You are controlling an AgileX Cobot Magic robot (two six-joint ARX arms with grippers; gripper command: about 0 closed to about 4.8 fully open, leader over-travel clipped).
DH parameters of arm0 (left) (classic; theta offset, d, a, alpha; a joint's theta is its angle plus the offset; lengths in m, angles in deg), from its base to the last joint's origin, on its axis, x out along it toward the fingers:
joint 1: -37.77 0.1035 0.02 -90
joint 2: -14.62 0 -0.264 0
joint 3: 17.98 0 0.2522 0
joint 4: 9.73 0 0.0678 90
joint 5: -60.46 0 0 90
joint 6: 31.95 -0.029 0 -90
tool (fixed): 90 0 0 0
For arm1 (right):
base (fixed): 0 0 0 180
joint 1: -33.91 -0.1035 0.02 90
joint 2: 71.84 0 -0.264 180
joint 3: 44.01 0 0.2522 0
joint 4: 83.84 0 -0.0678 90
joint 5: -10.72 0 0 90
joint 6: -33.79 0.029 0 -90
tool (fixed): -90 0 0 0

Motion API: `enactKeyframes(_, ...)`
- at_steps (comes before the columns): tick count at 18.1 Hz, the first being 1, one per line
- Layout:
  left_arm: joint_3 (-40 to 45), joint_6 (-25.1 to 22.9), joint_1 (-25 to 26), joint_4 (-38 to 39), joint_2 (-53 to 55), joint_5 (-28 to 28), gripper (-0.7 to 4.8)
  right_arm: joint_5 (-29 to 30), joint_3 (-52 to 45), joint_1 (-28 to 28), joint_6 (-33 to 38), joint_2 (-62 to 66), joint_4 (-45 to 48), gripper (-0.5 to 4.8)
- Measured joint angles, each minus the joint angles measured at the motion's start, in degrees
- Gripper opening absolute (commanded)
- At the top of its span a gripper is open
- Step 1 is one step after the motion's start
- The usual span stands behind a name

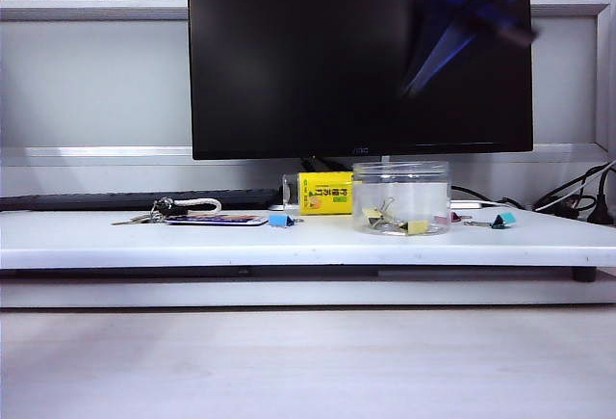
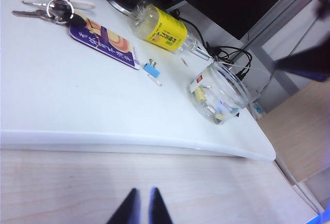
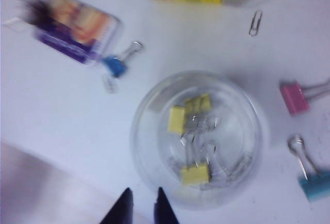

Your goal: Take the clips out of the round transparent plastic box and place them on the table.

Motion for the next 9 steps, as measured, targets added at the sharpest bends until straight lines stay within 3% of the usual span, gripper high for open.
enactKeyframes(2,0.0,-0.5,0.0,0.0,0.0,-0.02,0.3,-4.11,5.01,-2.82,-0.63,6.23,-1.25,0.67)
enactKeyframes(4,0.0,-4.59,0.0,-0.11,0.0,-0.02,0.34,-5.29,6.1,-2.89,-0.7,9.2,-1.18,0.68)
enactKeyframes(6,-1.07,-9.07,0.0,0.37,0.02,0.2,1.87,-6.14,6.1,-2.54,-0.7,10.36,-1.49,0.68)
enactKeyframes(7,-2.75,-9.57,0.0,0.55,0.04,1.68,2.19,-6.12,6.1,-2.58,-1.03,10.34,-1.49,0.68)
enactKeyframes(9,-7.52,-10.12,0.0,1.6,0.68,4.11,2.19,-6.12,6.12,-2.58,-1.38,10.36,-1.2,0.68)
